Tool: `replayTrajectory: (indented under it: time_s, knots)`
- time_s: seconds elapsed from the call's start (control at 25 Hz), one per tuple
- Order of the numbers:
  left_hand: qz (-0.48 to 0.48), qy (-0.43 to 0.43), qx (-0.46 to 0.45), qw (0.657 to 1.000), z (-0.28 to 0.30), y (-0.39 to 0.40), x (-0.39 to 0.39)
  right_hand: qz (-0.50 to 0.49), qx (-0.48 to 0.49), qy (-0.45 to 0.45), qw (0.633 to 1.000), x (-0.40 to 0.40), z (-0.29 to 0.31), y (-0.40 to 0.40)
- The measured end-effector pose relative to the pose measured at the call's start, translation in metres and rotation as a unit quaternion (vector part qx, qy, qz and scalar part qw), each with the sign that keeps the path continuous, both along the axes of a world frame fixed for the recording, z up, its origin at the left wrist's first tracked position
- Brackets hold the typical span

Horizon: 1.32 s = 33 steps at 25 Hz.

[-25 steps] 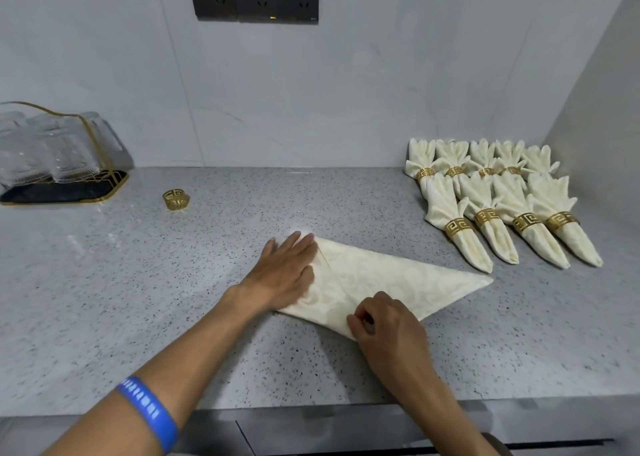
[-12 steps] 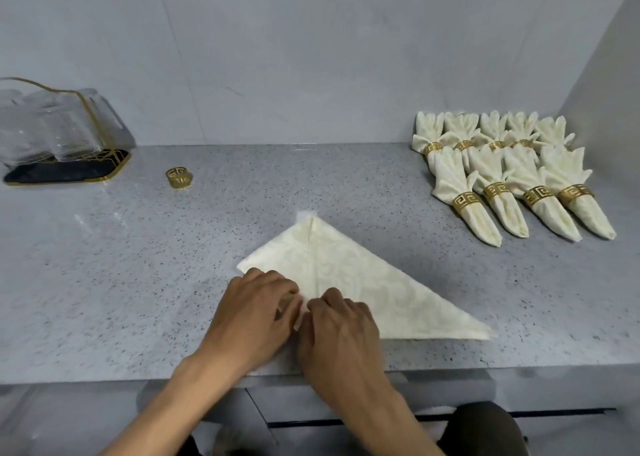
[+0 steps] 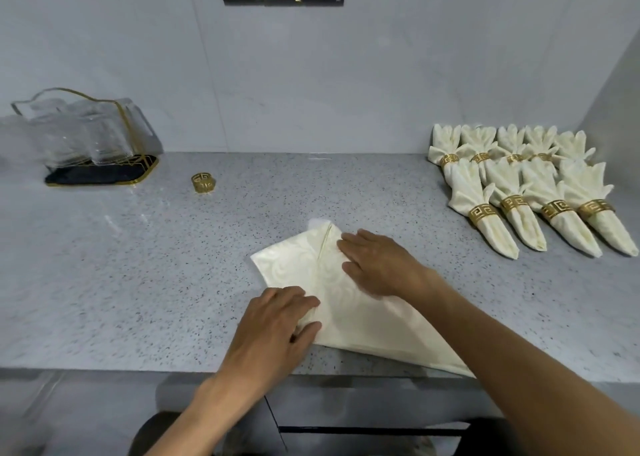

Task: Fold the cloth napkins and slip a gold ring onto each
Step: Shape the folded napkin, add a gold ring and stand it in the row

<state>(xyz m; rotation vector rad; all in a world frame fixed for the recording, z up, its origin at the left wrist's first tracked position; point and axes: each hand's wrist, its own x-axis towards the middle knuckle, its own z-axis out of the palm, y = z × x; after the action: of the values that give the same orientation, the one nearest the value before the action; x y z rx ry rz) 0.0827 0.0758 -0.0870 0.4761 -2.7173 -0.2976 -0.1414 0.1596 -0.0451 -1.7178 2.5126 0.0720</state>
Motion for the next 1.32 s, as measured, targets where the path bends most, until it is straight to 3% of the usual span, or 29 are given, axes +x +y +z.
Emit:
replayTrajectory:
  time_s: [0.16,0.4,0.64,0.88,1.0,1.12,1.2,1.32]
  knots:
    - [-0.041,0.059,0.002,0.997,-0.007,-0.004,0.006,0.014,0.022,-0.029,0.999,0.001,-0.016,-0.003]
    - [-0.086,0.09,0.026,0.992,-0.015,-0.02,0.005,0.052,-0.181,-0.106,0.976,-0.017,-0.015,0.065]
    - [-0.073,0.077,0.043,0.993,-0.008,-0.043,0.002,0.158,-0.179,-0.096,0.966,-0.003,-0.026,0.146]
    - [-0.086,0.042,0.08,0.992,-0.002,-0.051,0.005,0.215,-0.093,-0.081,0.969,0.025,-0.025,0.146]
    - [-0.101,0.041,0.069,0.992,0.0,-0.052,0.007,0.235,-0.121,-0.042,0.964,0.03,-0.029,0.144]
    - [-0.1,0.043,0.05,0.993,0.001,-0.053,0.007,0.192,-0.253,-0.194,0.928,0.03,-0.021,0.134]
    - [-0.091,0.041,0.064,0.993,0.004,-0.051,0.007,0.1,-0.325,-0.283,0.897,0.027,-0.009,0.113]
    - [-0.08,0.025,0.079,0.993,0.007,-0.044,0.005,-0.073,-0.36,-0.348,0.862,0.013,0.0,0.064]
